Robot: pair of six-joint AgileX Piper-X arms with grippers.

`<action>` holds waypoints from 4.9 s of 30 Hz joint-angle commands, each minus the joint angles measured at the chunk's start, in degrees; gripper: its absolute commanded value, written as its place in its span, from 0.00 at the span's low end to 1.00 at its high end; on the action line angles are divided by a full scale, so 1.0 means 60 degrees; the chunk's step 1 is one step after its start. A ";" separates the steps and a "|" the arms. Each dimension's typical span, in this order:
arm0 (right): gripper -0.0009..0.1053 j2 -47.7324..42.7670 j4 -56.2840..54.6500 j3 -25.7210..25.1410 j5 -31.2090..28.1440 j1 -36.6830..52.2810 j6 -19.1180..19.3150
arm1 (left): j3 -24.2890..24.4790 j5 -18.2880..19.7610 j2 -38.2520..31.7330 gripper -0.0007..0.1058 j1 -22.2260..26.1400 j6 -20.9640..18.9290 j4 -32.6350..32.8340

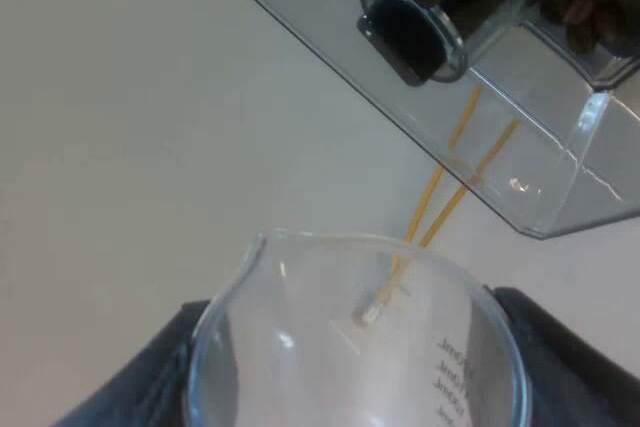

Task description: Pour the beans into the coffee machine

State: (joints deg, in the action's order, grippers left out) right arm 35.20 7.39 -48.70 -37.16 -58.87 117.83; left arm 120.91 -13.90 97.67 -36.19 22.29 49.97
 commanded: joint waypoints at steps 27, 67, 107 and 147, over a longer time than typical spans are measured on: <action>0.71 -0.0088 -0.0650 -0.0124 0.1882 -0.0012 0.0049 | 0.0009 -0.0623 -0.2083 0.01 0.0119 -1.3773 0.2328; 0.71 0.4060 -0.2130 -0.1124 0.1988 -0.2901 -0.3361 | -1.1666 0.4872 -1.0592 0.01 0.8361 -1.8827 -0.0645; 0.71 0.8462 0.2266 -0.0582 0.2792 -0.1482 -0.3355 | -1.7764 0.5937 -0.6405 0.01 0.8427 -1.9587 -1.2878; 0.71 0.8825 0.2526 -0.0582 0.3817 -0.1075 -0.3385 | -1.6446 0.5854 -0.2361 0.47 0.8427 -1.9309 -1.3686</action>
State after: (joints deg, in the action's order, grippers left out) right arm 88.27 21.79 -52.21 -14.64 -65.44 97.23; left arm 22.15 21.79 83.70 14.64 -93.25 -33.83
